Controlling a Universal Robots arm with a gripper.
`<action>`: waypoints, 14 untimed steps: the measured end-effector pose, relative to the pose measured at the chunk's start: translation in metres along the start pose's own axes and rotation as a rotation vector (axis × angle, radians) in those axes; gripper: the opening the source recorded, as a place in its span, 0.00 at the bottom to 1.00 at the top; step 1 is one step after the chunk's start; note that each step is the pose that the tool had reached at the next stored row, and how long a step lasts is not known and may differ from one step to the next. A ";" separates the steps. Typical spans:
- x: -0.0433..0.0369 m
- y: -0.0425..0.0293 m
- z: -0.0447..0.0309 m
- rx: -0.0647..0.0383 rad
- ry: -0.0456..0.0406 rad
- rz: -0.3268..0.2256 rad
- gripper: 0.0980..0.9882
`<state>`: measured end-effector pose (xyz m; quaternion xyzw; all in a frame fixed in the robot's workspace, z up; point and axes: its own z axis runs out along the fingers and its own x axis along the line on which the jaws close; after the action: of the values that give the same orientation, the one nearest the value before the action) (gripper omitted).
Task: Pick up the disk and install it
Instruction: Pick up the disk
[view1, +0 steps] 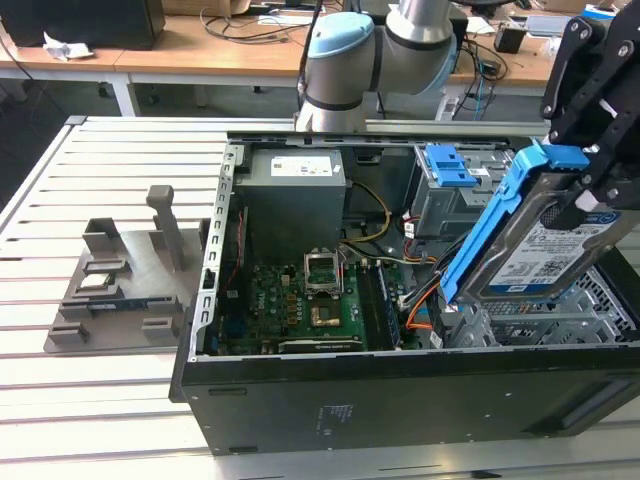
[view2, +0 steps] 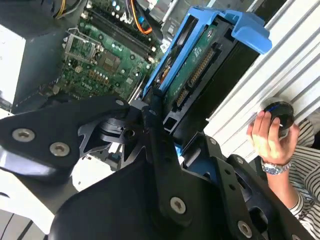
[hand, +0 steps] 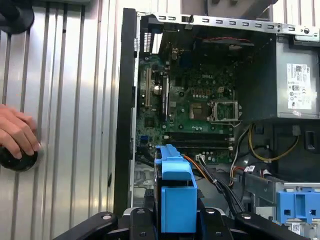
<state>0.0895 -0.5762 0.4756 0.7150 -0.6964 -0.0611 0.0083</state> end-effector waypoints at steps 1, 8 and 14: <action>-0.0031 -0.0189 0.0035 -0.003 0.0003 0.000 0.30; -0.0083 -0.0586 0.0062 -0.007 0.0005 0.001 0.30; -0.0082 -0.0590 0.0061 -0.007 0.0005 0.001 0.30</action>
<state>0.1473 -0.5658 0.4645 0.7148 -0.6964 -0.0634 0.0110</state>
